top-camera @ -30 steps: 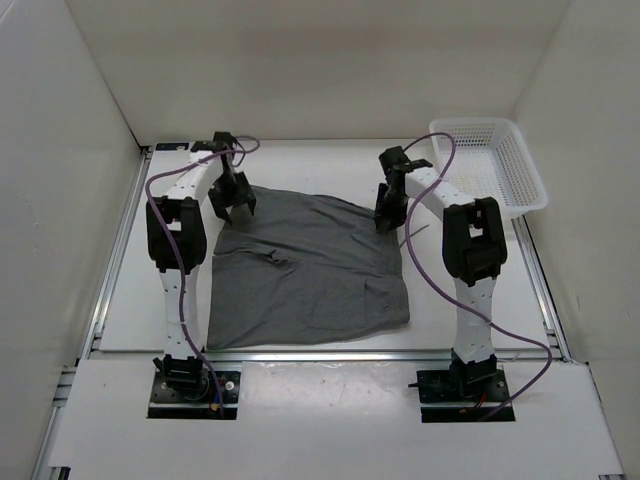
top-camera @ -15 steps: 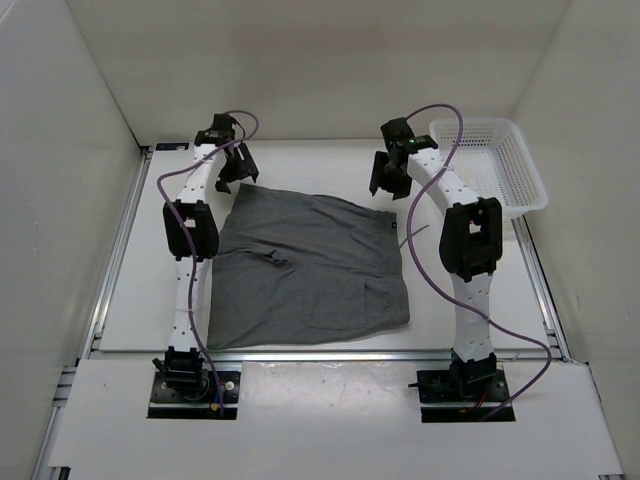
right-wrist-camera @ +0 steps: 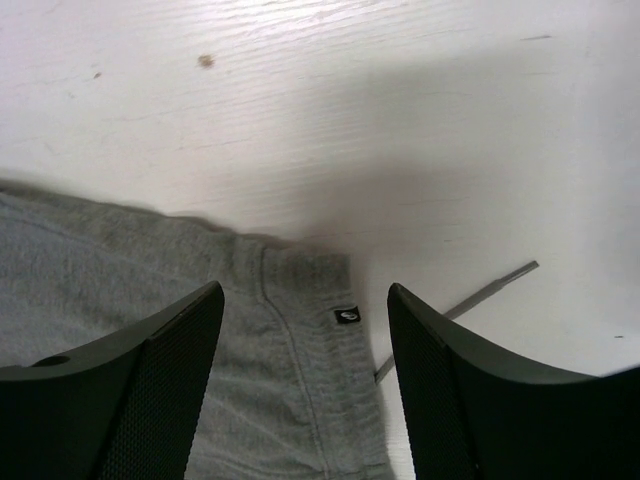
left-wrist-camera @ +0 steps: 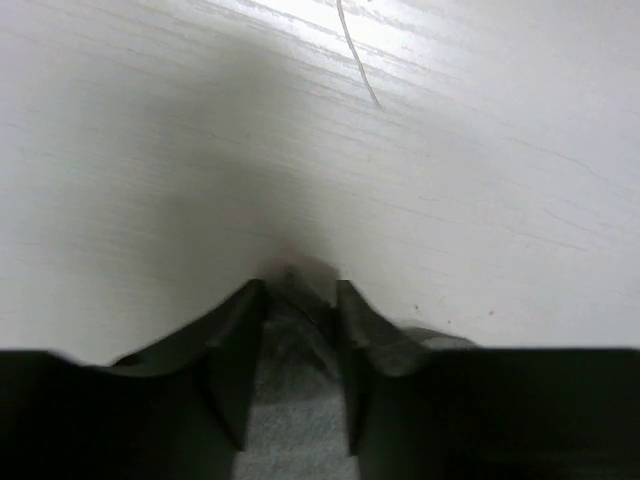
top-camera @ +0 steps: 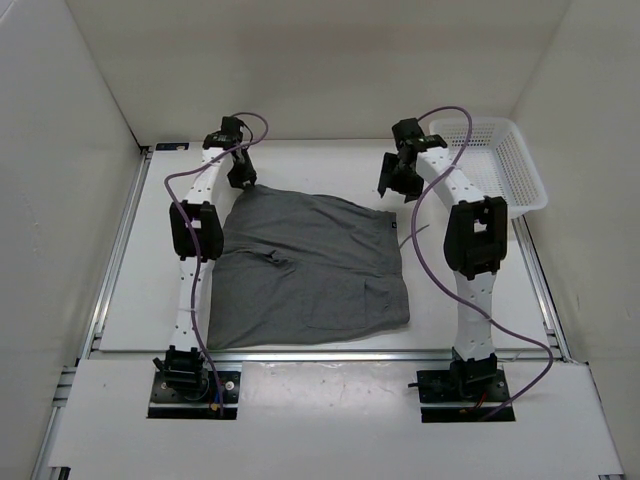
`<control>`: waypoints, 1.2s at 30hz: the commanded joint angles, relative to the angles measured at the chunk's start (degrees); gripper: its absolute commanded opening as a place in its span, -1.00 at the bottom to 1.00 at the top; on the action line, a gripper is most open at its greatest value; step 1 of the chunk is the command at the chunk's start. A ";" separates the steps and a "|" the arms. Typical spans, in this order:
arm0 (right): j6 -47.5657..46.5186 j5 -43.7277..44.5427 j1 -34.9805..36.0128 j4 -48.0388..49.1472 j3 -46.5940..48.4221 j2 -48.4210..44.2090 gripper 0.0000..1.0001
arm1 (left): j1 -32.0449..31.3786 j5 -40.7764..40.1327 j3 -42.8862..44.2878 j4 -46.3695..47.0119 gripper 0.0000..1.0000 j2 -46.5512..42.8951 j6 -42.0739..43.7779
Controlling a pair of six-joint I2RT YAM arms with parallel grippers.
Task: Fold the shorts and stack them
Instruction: Fold the shorts
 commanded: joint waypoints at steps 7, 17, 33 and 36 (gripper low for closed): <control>-5.86 -1.20 -2.67 -3.62 3.25 0.06 0.55 | 0.42 -0.52 -3.84 -0.87 -0.80 -7.54 1.92; -19.48 -4.36 -2.14 -5.40 3.96 1.56 0.37 | 0.95 -0.27 -3.33 -0.87 -0.80 -14.41 1.84; -33.83 -15.34 1.28 -3.64 12.39 9.73 0.57 | 2.00 0.26 -4.37 -2.46 -0.80 -14.41 2.89; -35.06 -17.89 0.67 -4.16 11.79 11.40 0.54 | 2.00 0.26 -4.90 -2.46 -0.80 -14.41 3.42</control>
